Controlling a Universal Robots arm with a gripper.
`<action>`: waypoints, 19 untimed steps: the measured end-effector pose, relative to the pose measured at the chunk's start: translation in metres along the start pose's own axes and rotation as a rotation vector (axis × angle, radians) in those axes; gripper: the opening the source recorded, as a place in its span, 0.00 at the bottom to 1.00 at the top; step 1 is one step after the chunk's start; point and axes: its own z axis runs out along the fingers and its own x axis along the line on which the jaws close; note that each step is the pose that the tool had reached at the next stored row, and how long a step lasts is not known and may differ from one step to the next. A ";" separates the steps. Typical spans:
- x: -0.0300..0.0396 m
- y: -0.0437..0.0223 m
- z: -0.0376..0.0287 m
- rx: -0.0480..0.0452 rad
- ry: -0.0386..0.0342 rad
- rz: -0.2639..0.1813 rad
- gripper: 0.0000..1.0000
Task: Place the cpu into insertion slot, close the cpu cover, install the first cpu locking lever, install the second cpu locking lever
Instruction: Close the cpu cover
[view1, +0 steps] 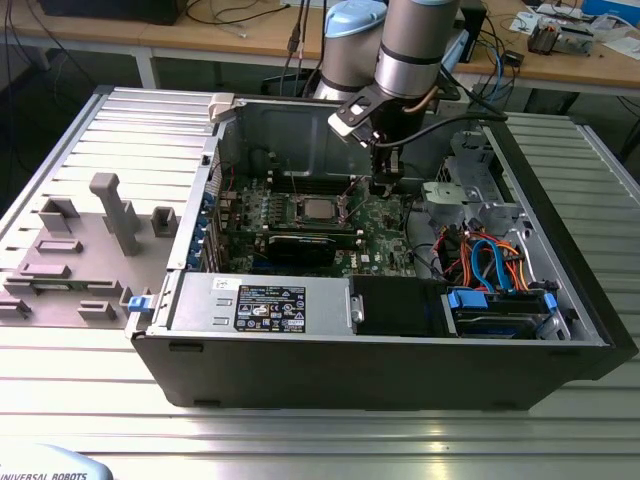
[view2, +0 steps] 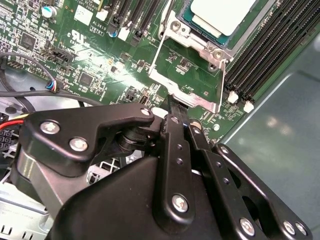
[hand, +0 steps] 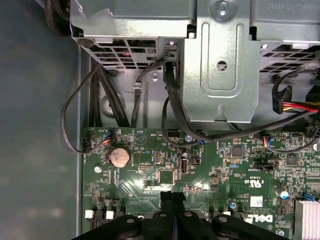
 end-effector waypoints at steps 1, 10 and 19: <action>0.0000 -0.0001 0.0000 0.0000 0.0000 0.000 0.11; 0.0000 -0.0022 0.0001 0.0000 0.0001 0.000 0.11; 0.0001 -0.0041 0.0001 0.0000 0.0000 0.000 0.11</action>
